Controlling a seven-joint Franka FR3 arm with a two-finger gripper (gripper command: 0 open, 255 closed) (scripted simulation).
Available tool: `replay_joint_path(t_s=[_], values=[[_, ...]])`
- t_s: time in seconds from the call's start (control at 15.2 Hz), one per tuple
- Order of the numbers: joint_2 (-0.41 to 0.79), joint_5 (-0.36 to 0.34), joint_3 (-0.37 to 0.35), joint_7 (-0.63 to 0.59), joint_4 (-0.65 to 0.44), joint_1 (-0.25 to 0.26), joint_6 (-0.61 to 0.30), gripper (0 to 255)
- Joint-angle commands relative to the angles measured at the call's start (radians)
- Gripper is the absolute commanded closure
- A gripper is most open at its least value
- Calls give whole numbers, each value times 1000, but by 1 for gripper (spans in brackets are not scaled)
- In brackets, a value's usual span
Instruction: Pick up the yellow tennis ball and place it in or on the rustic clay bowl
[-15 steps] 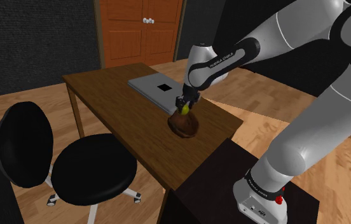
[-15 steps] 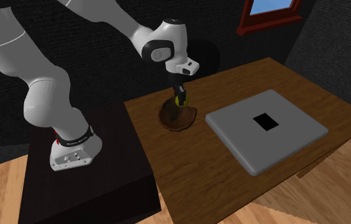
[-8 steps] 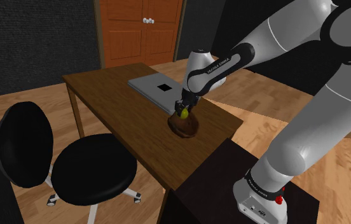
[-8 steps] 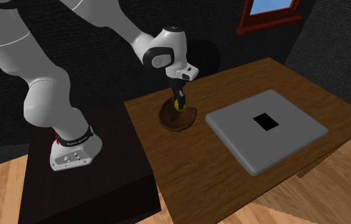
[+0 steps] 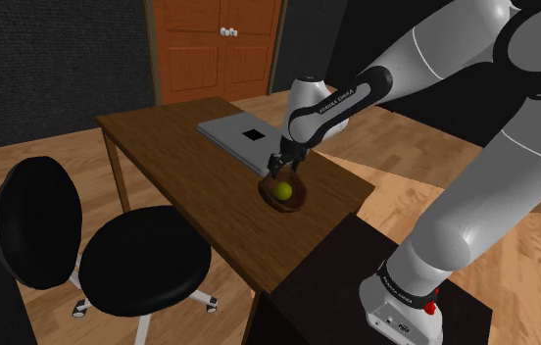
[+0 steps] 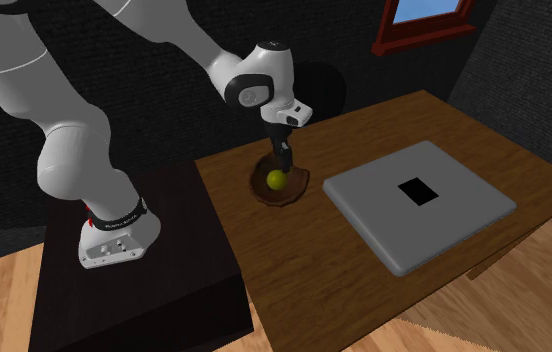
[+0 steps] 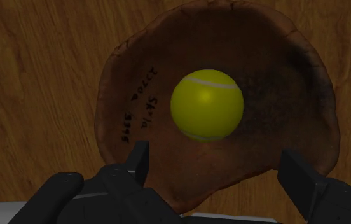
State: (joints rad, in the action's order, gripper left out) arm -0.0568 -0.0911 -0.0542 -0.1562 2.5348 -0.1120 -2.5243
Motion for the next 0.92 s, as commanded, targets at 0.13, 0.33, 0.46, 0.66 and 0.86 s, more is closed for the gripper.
replay_joint_path(t_s=[0.13,0.33,0.46,0.66,0.86], values=[[-30,7,-1,5,-7,2,37,0],[-108,23,-3,15,-33,7,140,0],[-108,23,-2,16,-33,7,140,0],[-108,23,-2,15,-33,7,140,0],[-108,23,-2,15,-33,7,140,0]])
